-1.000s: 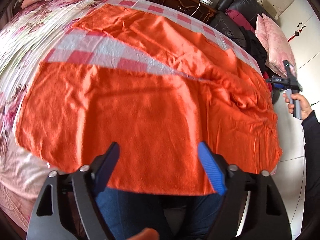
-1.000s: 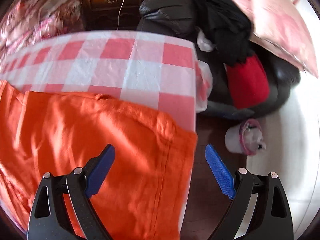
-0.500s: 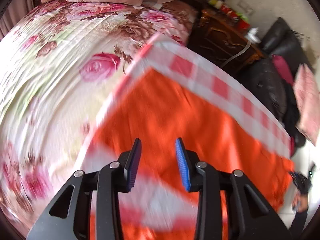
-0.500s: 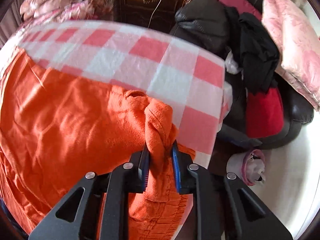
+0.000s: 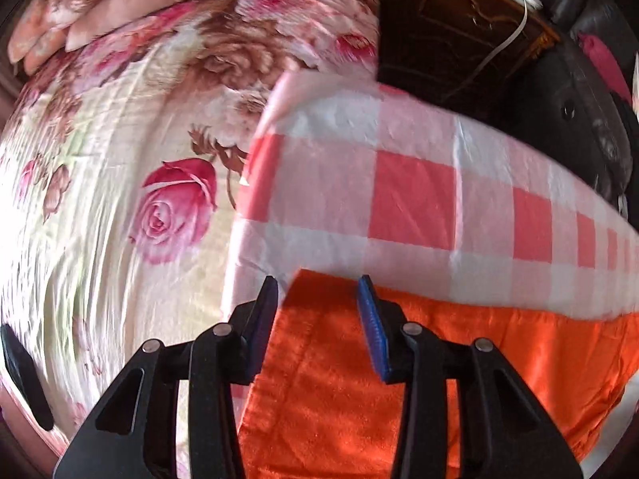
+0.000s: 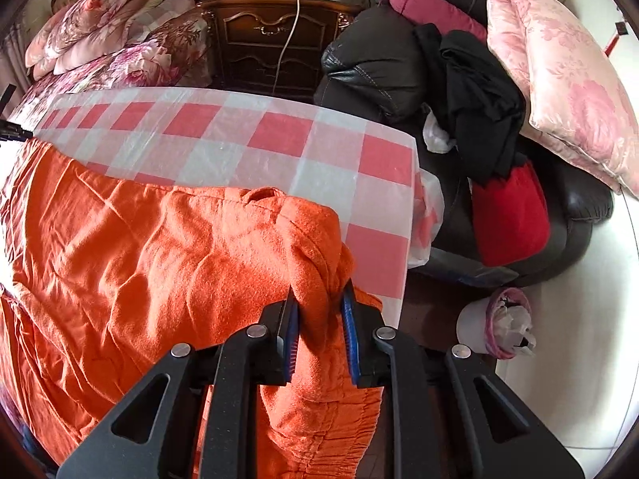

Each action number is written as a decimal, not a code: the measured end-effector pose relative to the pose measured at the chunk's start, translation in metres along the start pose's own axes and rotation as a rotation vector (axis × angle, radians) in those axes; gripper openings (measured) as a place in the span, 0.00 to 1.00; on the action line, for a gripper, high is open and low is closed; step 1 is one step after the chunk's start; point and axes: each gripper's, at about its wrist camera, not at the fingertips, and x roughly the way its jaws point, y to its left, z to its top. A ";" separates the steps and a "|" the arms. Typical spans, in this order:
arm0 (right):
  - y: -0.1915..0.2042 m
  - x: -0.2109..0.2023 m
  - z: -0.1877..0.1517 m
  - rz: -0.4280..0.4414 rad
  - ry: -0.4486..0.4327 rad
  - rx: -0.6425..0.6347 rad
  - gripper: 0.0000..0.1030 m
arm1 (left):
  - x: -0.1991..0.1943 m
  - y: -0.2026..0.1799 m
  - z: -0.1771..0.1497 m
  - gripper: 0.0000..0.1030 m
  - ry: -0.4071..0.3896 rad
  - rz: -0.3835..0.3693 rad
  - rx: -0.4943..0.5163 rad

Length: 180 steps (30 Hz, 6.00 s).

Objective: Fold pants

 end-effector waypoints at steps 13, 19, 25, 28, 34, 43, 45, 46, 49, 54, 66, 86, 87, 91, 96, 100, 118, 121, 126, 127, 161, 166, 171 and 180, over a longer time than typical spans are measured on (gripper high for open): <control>-0.008 -0.078 -0.013 -0.047 -0.258 0.183 0.17 | -0.182 0.021 -0.075 0.13 -0.451 -0.153 -0.025; 0.012 -0.152 -0.126 0.026 -0.449 0.228 0.18 | -0.218 0.066 -0.301 0.13 -0.628 -0.187 -0.055; 0.042 -0.123 -0.273 0.082 -0.279 0.324 0.38 | -0.096 0.094 -0.483 0.17 -0.402 -0.180 -0.190; 0.044 -0.108 -0.318 0.144 -0.203 0.416 0.73 | -0.082 0.104 -0.515 0.47 -0.432 -0.220 -0.296; 0.025 -0.119 -0.360 0.271 -0.213 0.655 0.77 | -0.086 0.128 -0.543 0.51 -0.532 -0.372 -0.514; 0.012 -0.111 -0.365 0.497 -0.199 0.845 0.83 | -0.045 0.148 -0.569 0.50 -0.407 -0.629 -0.856; 0.015 -0.106 -0.368 0.524 -0.188 0.871 0.83 | -0.025 0.152 -0.577 0.49 -0.376 -0.694 -0.937; 0.013 -0.104 -0.369 0.540 -0.186 0.885 0.83 | -0.016 0.151 -0.577 0.49 -0.366 -0.745 -0.954; 0.014 -0.098 -0.366 0.571 -0.172 0.908 0.83 | -0.008 0.144 -0.571 0.38 -0.361 -0.802 -0.959; 0.017 -0.099 -0.355 0.555 -0.170 0.888 0.83 | -0.041 0.138 -0.552 0.08 -0.390 -0.616 -0.878; 0.038 -0.093 -0.347 0.414 -0.104 0.794 0.86 | -0.070 0.141 -0.517 0.07 -0.392 -0.361 -0.653; 0.040 -0.089 -0.346 0.347 -0.057 0.786 0.86 | -0.075 0.079 -0.384 0.28 -0.445 -0.004 -0.072; 0.040 -0.088 -0.346 0.346 -0.055 0.787 0.86 | -0.071 0.080 -0.383 0.28 -0.436 -0.001 -0.070; 0.039 -0.086 -0.344 0.337 -0.048 0.789 0.86 | -0.064 0.073 -0.385 0.20 -0.436 0.032 -0.016; 0.042 -0.083 -0.342 0.326 -0.041 0.787 0.87 | -0.068 0.073 -0.380 0.07 -0.432 0.030 0.015; 0.043 -0.083 -0.343 0.311 -0.037 0.780 0.87 | -0.087 0.094 -0.369 0.07 -0.486 0.000 -0.072; 0.031 -0.086 -0.348 0.399 -0.071 0.817 0.87 | -0.070 0.169 -0.546 0.52 -0.553 -0.392 -0.778; 0.022 -0.089 -0.353 0.450 -0.083 0.867 0.87 | -0.043 0.156 -0.563 0.52 -0.468 -0.416 -0.787; 0.001 -0.096 -0.372 0.566 -0.116 0.986 0.87 | -0.043 0.143 -0.562 0.52 -0.468 -0.432 -0.759; -0.003 -0.092 -0.375 0.623 -0.114 1.022 0.87 | -0.046 0.141 -0.559 0.52 -0.480 -0.434 -0.750; -0.025 -0.076 -0.286 0.173 -0.086 0.559 0.10 | -0.069 0.133 -0.556 0.54 -0.528 -0.434 -0.725; -0.021 -0.072 -0.276 0.140 -0.065 0.539 0.44 | -0.074 0.121 -0.552 0.54 -0.530 -0.437 -0.694; -0.024 -0.088 -0.283 0.019 -0.124 0.556 0.75 | -0.066 0.136 -0.563 0.54 -0.511 -0.485 -0.765; 0.014 -0.081 -0.208 -0.094 -0.118 0.294 0.80 | -0.010 0.168 -0.593 0.63 -0.496 -0.864 -1.030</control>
